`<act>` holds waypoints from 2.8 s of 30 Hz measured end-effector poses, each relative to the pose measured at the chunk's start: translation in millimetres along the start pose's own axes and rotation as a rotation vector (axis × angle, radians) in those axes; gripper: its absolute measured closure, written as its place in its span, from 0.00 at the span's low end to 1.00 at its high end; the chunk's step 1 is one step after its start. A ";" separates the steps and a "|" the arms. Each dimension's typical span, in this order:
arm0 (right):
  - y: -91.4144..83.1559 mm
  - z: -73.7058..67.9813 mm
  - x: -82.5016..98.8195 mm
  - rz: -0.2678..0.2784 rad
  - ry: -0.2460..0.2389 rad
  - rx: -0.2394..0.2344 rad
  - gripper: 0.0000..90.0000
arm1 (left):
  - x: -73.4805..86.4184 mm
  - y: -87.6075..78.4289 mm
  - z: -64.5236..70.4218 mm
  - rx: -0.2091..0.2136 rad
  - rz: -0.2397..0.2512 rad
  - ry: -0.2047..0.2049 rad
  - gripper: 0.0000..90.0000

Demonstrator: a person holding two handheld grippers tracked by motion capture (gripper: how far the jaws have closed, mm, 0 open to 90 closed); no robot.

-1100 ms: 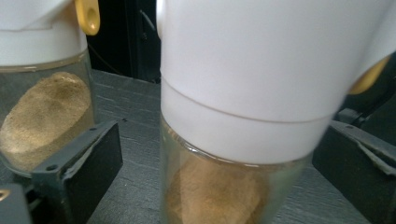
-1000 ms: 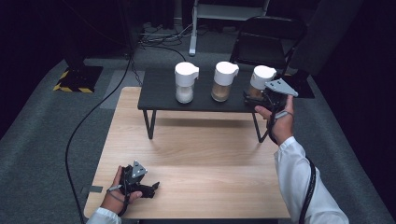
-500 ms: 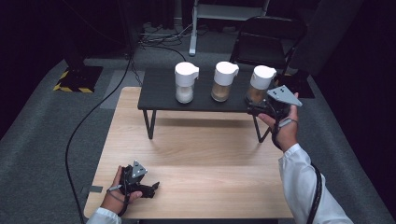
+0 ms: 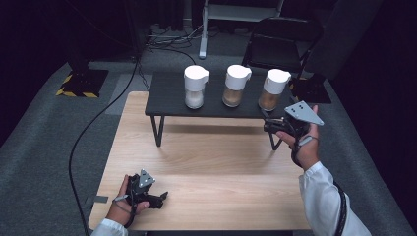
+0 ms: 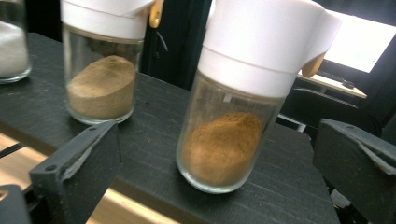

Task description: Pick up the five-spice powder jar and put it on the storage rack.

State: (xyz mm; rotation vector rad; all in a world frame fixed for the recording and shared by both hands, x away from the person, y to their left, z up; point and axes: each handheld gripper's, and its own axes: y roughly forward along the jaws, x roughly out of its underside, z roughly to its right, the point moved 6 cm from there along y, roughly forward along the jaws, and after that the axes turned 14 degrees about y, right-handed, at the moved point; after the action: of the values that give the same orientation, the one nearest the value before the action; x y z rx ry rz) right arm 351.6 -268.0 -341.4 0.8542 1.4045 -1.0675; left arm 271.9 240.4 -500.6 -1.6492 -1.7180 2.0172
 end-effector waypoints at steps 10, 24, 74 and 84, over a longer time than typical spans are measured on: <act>-14.8 0.5 15.3 0.008 -0.038 -0.046 0.00 | 0.0 -0.1 0.0 0.000 -0.001 0.000 0.00; -30.3 -5.5 36.9 -0.022 -0.066 -0.078 0.00 | 0.0 0.0 0.0 0.000 0.000 0.000 0.01; -59.4 -15.4 121.5 -0.217 -0.178 -0.164 0.00 | 0.1 0.0 0.3 -0.002 0.000 -0.001 0.01; -61.2 -13.7 139.9 -0.284 -0.193 -0.160 0.00 | 0.0 -0.1 0.2 -0.001 0.000 -0.002 0.01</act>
State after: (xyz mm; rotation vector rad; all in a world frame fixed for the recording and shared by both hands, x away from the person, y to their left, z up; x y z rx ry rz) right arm 273.3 -285.4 -472.1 0.4321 1.4513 -1.1979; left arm 271.7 240.2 -500.6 -1.6483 -1.7196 2.0185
